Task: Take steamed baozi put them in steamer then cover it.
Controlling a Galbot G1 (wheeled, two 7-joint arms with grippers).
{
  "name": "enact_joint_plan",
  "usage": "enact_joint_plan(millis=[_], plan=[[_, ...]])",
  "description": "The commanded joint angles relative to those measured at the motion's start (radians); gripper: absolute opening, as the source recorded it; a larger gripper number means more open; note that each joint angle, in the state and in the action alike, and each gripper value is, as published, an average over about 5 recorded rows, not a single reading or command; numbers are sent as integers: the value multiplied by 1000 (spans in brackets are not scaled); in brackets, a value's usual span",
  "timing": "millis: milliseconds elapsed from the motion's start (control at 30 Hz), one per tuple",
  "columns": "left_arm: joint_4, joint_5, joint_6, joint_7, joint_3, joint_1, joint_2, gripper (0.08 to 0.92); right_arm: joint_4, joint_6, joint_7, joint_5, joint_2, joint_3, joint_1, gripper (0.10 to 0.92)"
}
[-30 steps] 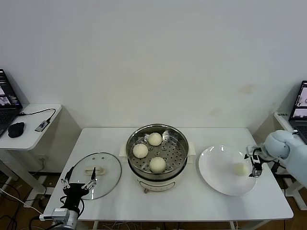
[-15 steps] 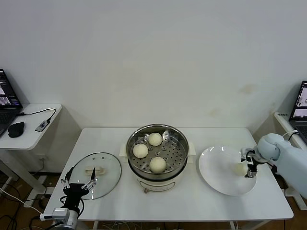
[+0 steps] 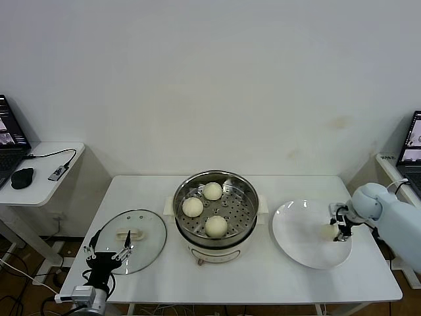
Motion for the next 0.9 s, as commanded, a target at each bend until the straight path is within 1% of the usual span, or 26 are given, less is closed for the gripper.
enact_joint_plan(millis=[33, 133, 233, 367, 467, 667, 900], plan=[[-3, 0, 0, 0, 0, 0, 0, 823, 35, -7, -9, 36, -34, -41, 49, 567], [-6, -1, 0, 0, 1, -1, 1, 823, 90, -23, -18, 91, -75, -111, 123, 557], [-8, -1, 0, 0, 3, -4, 2, 823, 151, -47, -22, 179, -115, -208, 233, 552], [-12, -2, 1, 0, 7, -8, 3, 823, 216, -80, -24, 309, -142, -344, 435, 551], [-15, -4, 1, 0, 9, -9, 4, 823, 257, -105, -15, 410, -133, -479, 617, 551], [-16, -6, 1, 1, 15, -16, 8, 823, 344, -195, 50, 623, -42, -729, 935, 559], [-15, -7, 0, 0, 16, -20, 15, 823, 417, -348, 171, 851, 146, -862, 1097, 568]])
